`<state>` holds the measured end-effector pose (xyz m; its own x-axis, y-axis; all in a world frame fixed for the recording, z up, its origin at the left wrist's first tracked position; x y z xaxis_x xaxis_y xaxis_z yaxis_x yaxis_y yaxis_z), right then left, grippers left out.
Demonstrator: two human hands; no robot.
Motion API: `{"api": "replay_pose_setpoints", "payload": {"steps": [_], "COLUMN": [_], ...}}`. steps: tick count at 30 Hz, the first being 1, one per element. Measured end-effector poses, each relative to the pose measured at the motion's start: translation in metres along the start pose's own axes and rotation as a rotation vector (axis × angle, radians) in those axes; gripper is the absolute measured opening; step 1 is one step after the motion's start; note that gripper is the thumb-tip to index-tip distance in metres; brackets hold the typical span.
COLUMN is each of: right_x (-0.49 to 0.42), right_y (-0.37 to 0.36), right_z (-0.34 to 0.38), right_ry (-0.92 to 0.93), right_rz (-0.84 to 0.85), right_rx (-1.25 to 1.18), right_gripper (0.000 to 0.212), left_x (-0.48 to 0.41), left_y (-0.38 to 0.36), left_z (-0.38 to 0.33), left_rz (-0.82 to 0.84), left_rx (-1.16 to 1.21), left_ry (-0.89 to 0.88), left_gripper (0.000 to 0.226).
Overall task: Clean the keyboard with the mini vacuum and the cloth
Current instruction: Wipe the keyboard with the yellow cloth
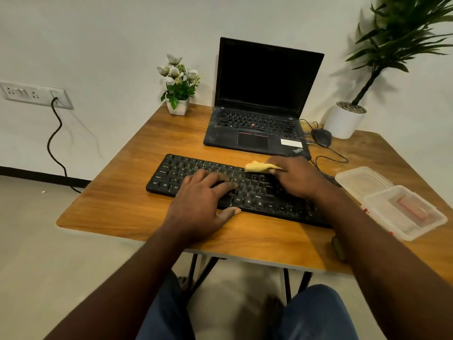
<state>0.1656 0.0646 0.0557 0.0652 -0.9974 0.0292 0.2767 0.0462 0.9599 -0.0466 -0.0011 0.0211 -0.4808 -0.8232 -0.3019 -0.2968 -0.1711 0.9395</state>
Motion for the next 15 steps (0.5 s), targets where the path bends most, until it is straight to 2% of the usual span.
{"api": "replay_pose_setpoints", "payload": {"steps": [3,6,10,12,14,15], "right_x": [0.012,0.017,0.037,0.053,0.068,0.075], "right_y": [0.013,0.007,-0.023,-0.038,-0.051,-0.054], "right_z": [-0.041,-0.023,0.070,0.110,0.123,0.120], "right_ry": [-0.080,-0.073,0.113,0.241,0.318,0.343], "right_rz": [-0.011,-0.036,-0.101,-0.074,-0.042,-0.047], "right_rx": [0.011,0.040,0.067,0.078,0.117,0.132], "right_gripper": [0.030,0.036,0.045,0.041,0.037,0.042], "left_x": [-0.001,-0.001,0.003,0.004,0.004,0.004], "left_y": [-0.001,0.002,0.005,0.004,0.002,0.001], "left_z": [0.002,0.005,0.010,0.012,0.016,0.017], "left_rz": [-0.006,-0.050,-0.109,-0.114,-0.100,-0.089], "left_rx": [0.029,0.095,0.164,0.169,0.199,0.197], "left_ry": [0.037,0.082,0.121,0.120,0.132,0.130], "left_gripper": [0.080,0.099,0.116,0.117,0.117,0.116]}}
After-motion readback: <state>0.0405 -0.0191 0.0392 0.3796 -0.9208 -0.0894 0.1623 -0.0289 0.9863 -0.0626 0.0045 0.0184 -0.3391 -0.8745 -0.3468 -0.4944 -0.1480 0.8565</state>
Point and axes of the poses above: each hand's wrist, its own x-axis away from the middle knuckle, its own y-axis out of the back of the hand, z = x × y, the point moved 8 cm from there along -x, towards the middle knuckle, and after that the axes turned 6 degrees about -y, right-handed, at the moved point
